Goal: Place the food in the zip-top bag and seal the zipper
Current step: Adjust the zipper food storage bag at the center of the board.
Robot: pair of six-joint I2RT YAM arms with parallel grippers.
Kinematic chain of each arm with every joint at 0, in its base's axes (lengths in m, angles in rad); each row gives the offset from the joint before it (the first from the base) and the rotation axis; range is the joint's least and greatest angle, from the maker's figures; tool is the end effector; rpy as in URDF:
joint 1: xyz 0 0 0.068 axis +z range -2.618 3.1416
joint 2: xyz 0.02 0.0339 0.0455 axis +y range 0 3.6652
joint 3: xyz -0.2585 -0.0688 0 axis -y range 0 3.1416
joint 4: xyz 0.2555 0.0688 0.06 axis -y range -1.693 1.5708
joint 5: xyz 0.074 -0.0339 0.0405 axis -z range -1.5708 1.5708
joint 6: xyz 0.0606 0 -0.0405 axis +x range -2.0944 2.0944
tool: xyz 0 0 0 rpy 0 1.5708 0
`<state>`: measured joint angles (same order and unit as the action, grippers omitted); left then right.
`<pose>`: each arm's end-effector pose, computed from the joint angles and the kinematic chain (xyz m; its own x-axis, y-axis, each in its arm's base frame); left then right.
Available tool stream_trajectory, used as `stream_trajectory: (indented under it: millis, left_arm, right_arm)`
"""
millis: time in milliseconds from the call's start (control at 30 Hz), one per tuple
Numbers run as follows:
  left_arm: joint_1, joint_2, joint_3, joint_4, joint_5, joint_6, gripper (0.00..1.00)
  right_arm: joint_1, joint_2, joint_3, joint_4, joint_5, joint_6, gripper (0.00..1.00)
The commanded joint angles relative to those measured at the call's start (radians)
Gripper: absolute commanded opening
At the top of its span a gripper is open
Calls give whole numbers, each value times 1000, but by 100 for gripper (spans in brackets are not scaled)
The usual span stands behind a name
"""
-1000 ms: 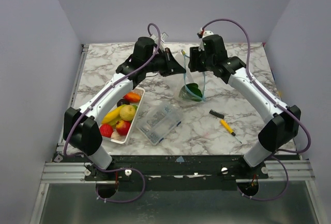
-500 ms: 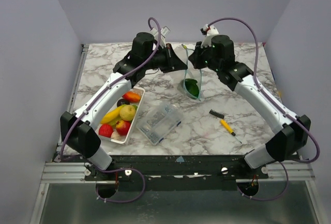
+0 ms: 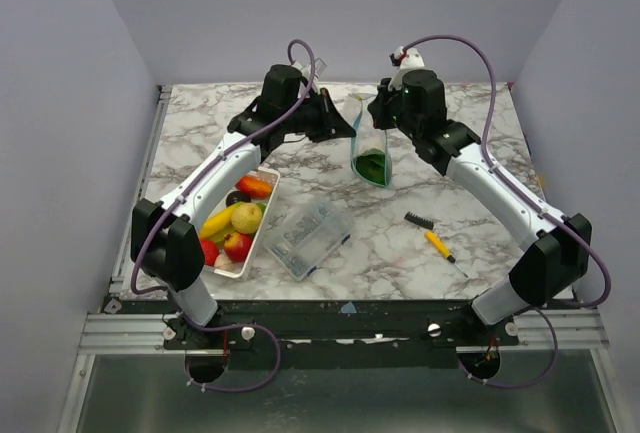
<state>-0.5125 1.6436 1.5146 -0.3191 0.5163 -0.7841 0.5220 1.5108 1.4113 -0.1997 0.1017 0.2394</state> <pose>0.3462 -0.2291 0.3431 -0.8423 -0.2307 -0.4871 0.3098 0.5322 -0.7879 0.3437 0.1906 0.3663 -0.3459 0.0732 -0.9354 -0.3396 0.9196 0.1975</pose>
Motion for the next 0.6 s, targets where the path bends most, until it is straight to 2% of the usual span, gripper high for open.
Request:
stream_trajectory:
  millis: [0,67,133,233,333,400,500,567]
  left_arm:
    - [20,22,25,-2,58,-1,0]
    - [23,-27,-53,81,58,-32,0]
    - [28,-40,-52,59,56,-24,0]
    - [32,-53,-33,7,45,5,17]
    - [31,-108,-67,8,35,33,43]
    - [34,-151,-88,-1,34,58,55]
    - [39,-217,-114,-62,24,127,66]
    - [44,-269,-134,-139,-28,199,70]
  right_arm:
    - [-5,48,81,-64,77,26,0]
    - [-5,23,62,-48,85,34,0]
    - [-6,18,64,-58,100,37,0]
    - [-5,29,81,-92,97,41,0]
    - [-5,38,92,-133,115,67,0]
    - [-6,35,88,-139,105,78,0]
    - [-5,30,87,-151,93,95,0]
    - [-5,32,96,-165,90,94,0]
